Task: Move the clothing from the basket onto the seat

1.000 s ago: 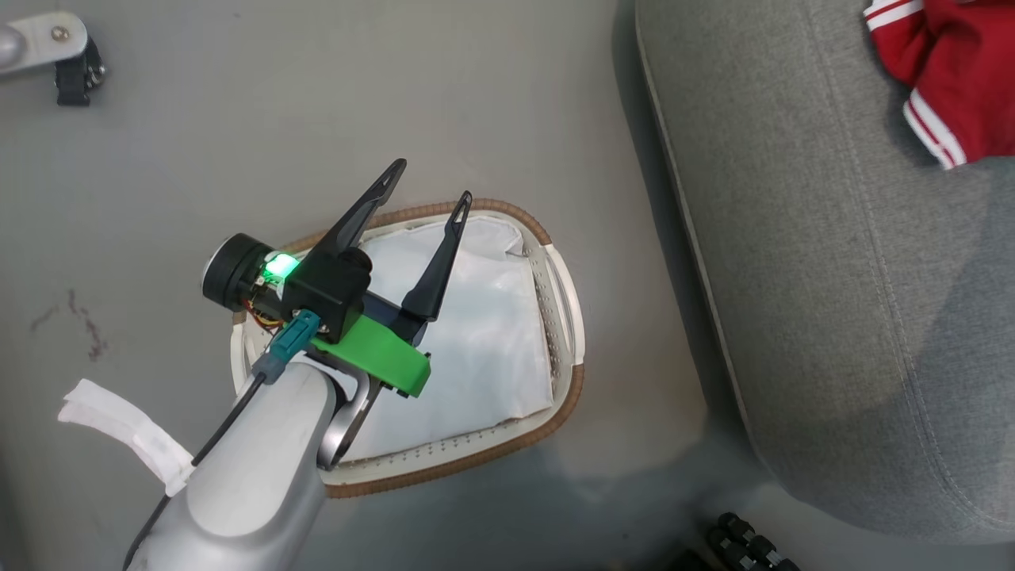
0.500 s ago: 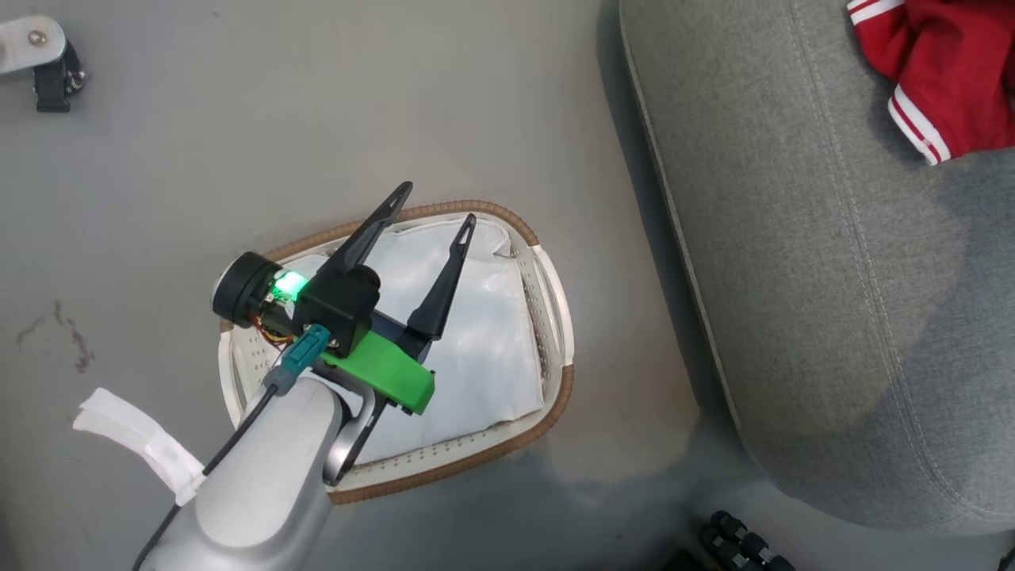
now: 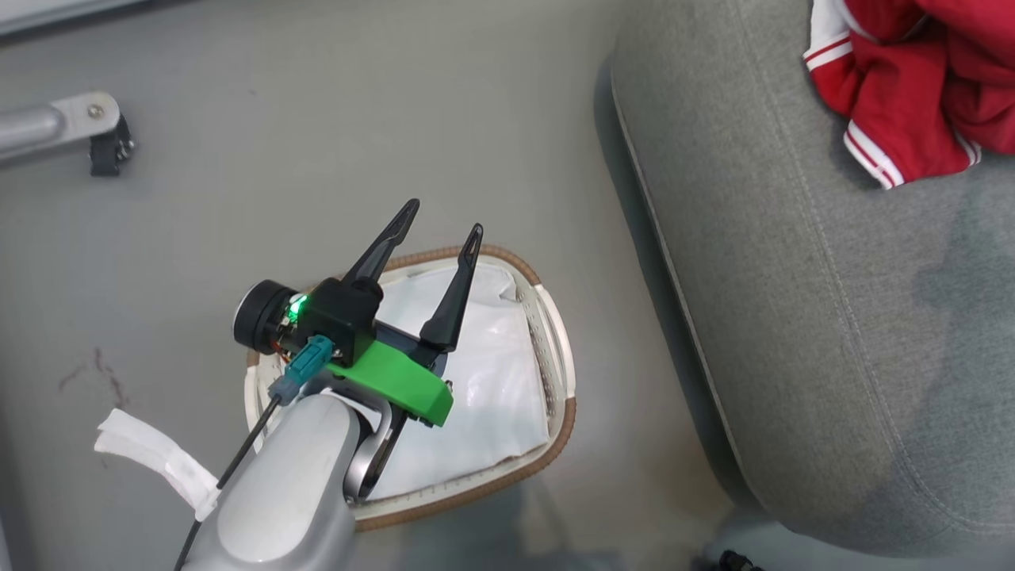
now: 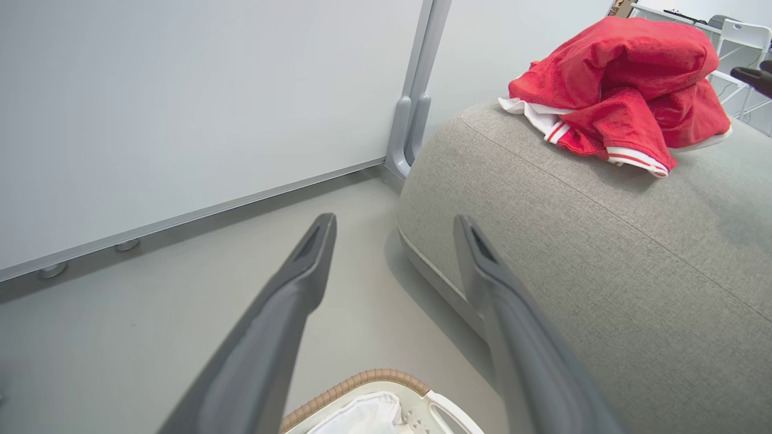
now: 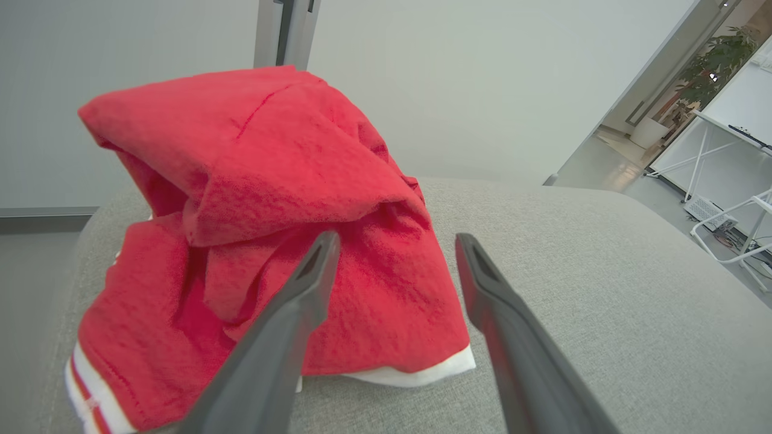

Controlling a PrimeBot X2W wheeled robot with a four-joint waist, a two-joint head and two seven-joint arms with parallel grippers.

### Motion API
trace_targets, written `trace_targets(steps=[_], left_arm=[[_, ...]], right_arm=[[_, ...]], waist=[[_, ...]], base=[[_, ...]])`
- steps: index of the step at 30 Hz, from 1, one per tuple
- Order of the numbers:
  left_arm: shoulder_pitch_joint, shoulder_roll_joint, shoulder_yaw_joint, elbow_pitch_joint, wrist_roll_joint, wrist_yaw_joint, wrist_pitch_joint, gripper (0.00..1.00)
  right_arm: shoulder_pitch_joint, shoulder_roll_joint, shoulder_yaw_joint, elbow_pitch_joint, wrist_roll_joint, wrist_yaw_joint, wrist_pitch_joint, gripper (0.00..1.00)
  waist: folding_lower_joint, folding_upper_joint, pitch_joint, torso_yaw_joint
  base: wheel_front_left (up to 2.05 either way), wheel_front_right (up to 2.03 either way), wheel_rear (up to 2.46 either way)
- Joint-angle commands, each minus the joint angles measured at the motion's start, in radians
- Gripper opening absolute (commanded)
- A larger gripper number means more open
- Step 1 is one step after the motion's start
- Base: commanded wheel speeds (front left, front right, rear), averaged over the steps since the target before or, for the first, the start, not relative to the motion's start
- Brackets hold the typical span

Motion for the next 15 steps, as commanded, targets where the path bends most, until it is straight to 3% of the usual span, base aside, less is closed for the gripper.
trace_targets(steps=[1,8,15], left_arm=[[0.019,-0.003,0.012,0.004,-0.012,-0.003,0.000,1.00],[0.061,-0.047,0.098,0.021,-0.015,-0.003,0.000,1.00],[0.136,-0.078,0.226,0.037,-0.020,0.008,0.000,1.00]], right_arm=[[0.020,-0.009,0.008,-0.001,0.007,-0.001,0.000,1.00],[0.009,-0.032,0.071,-0.017,0.016,-0.001,0.000,1.00],[0.013,0.014,0.166,-0.002,0.034,-0.001,0.000,1.00]], waist=[[-0.0001,0.0000,-0.063,0.011],[-0.0001,0.0000,-0.176,0.066],[-0.0001,0.0000,-0.275,0.137]], base=[[0.00,0.00,0.00],[0.00,0.00,0.00],[0.00,0.00,0.00]])
